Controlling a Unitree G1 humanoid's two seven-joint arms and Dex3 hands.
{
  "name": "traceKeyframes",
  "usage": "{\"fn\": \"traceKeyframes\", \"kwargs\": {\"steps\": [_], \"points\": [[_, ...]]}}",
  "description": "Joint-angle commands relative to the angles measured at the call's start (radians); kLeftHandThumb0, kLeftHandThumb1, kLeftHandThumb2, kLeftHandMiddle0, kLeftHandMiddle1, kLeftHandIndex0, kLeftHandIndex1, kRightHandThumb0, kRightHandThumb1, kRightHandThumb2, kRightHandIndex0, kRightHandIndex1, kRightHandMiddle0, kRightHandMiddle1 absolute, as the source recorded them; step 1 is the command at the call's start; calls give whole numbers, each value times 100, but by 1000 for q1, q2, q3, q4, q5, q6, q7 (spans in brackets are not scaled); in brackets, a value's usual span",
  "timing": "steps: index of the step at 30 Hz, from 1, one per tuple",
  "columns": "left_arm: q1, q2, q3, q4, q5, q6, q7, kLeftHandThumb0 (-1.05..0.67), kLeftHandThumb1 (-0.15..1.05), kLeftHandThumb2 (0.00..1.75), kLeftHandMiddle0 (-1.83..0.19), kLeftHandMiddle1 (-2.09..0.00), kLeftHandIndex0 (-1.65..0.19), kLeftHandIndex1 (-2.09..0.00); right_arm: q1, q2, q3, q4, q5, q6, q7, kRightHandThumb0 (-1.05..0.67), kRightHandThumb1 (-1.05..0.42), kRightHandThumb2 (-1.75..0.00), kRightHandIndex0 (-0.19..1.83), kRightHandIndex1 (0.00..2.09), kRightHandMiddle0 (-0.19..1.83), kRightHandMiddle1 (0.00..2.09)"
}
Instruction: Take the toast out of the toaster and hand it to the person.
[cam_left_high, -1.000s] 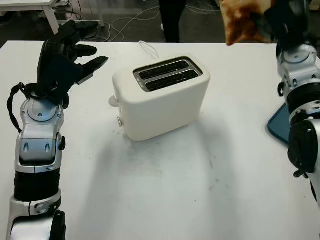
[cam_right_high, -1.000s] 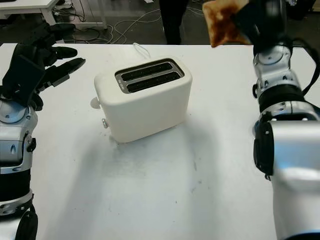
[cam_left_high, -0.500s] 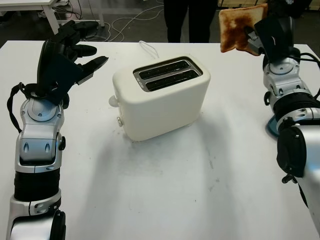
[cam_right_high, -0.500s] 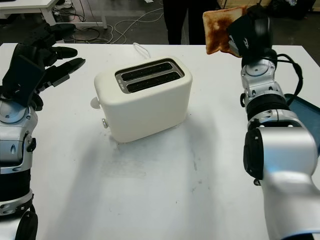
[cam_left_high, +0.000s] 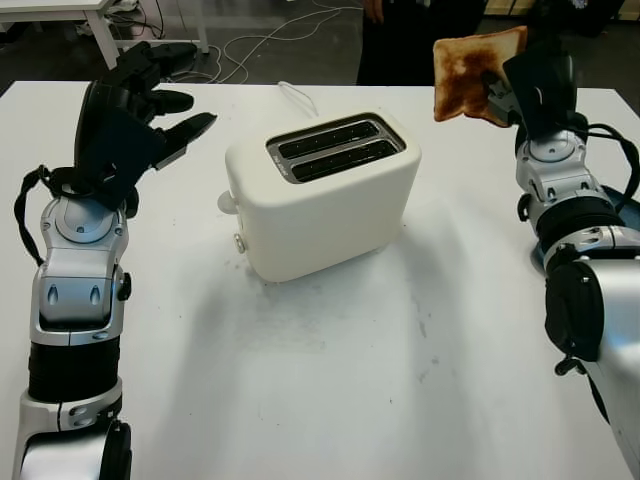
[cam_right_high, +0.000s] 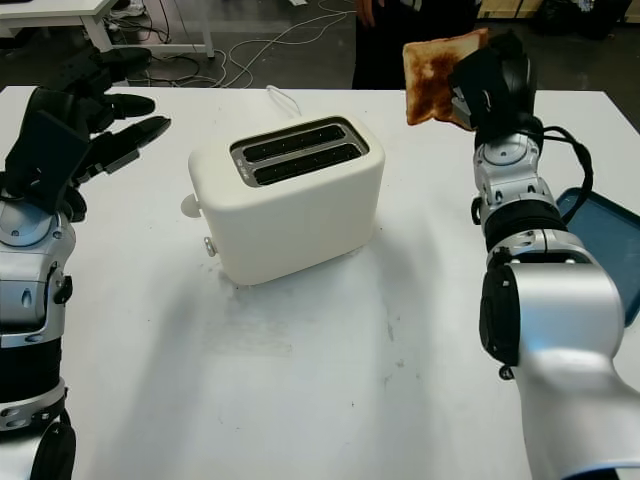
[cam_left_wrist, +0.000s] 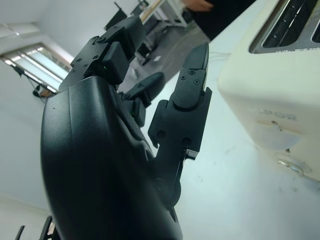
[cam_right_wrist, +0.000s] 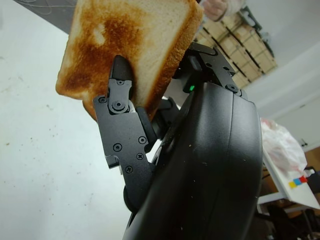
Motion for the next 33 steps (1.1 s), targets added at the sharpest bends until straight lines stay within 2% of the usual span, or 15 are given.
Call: {"fn": "traceKeyframes", "kwargs": {"steps": [1, 4, 10, 12, 15, 17, 19, 20, 21, 23, 26, 28, 30, 31, 33], "points": [[1, 6, -6, 2, 11, -19, 5, -29, 91, 0, -31, -89, -42, -42, 8, 11, -4, 4, 4, -25, -12, -13, -92, -44, 73, 175, 30, 165], [2, 5, -6, 2, 11, -19, 6, -29, 91, 0, -31, -89, -42, -42, 7, 17, -13, 6, 14, -12, -9, -13, -92, -44, 76, 175, 26, 174], [4, 4, -2, -3, 7, -8, 5, -29, 91, 0, -30, -89, -42, -41, 13, 15, -11, 3, 10, -35, 0, -9, -92, -44, 74, 175, 22, 173], [5, 5, -3, 0, 8, -16, 5, -28, 92, 0, -30, -89, -42, -41, 14, 15, -12, 3, 12, -32, 4, -11, -92, -46, 76, 175, 36, 134], [5, 7, -4, 3, 9, -22, 4, -29, 91, 0, -30, -89, -42, -41, 25, 11, 5, 0, -7, -71, -4, -8, -92, -44, 79, 175, 44, 106], [4, 5, -4, 2, 8, -19, 5, -29, 91, 0, -30, -89, -42, -41, 31, 8, 18, 0, -21, -89, -14, -5, -92, -43, 73, 175, 54, 73], [3, 4, -4, 4, 8, -20, 5, -29, 91, 0, -30, -89, -42, -41, 33, 5, 25, 2, -29, -98, -21, -2, -92, -43, 69, 175, 45, 110], [3, 4, -4, 4, 8, -21, 6, -29, 91, 0, -30, -89, -42, -41, 31, 7, 21, 4, -23, -88, -24, -2, -92, -42, 63, 174, 35, 112], [4, 4, -4, 3, 9, -21, 6, -29, 91, 0, -30, -89, -42, -41, 31, 7, 24, 4, -26, -90, -29, -3, -92, -41, 59, 174, 34, 106], [4, 4, -4, 3, 9, -22, 6, -29, 91, 0, -31, -89, -42, -41, 32, 7, 24, 4, -26, -94, -24, -5, -92, -41, 60, 175, 41, 98], [4, 3, -4, 1, 7, -18, 5, -29, 91, 0, -30, -89, -42, -41, 28, 8, 21, 7, -24, -72, -19, -5, -92, -42, 66, 175, 42, 117], [4, 3, -4, 1, 6, -19, 5, -28, 91, 0, -29, -89, -42, -41, 28, 8, 20, 8, -25, -71, -17, -8, -92, -42, 66, 175, 35, 149], [4, 2, -4, 1, 6, -19, 5, -28, 92, 0, -29, -89, -42, -41, 29, 9, 16, 7, -20, -77, -13, -8, -92, -44, 66, 175, 24, 151], [4, 2, -3, 1, 5, -18, 5, -28, 92, 0, -29, -89, -42, -42, 29, 10, 15, 7, -19, -76, -12, -8, -92, -43, 64, 175, 25, 136], [3, 2, -3, 2, 5, -19, 5, -28, 92, 0, -29, -90, -42, -42, 26, 13, 8, 8, -13, -66, -11, -9, -92, -43, 65, 175, 24, 147]]}}
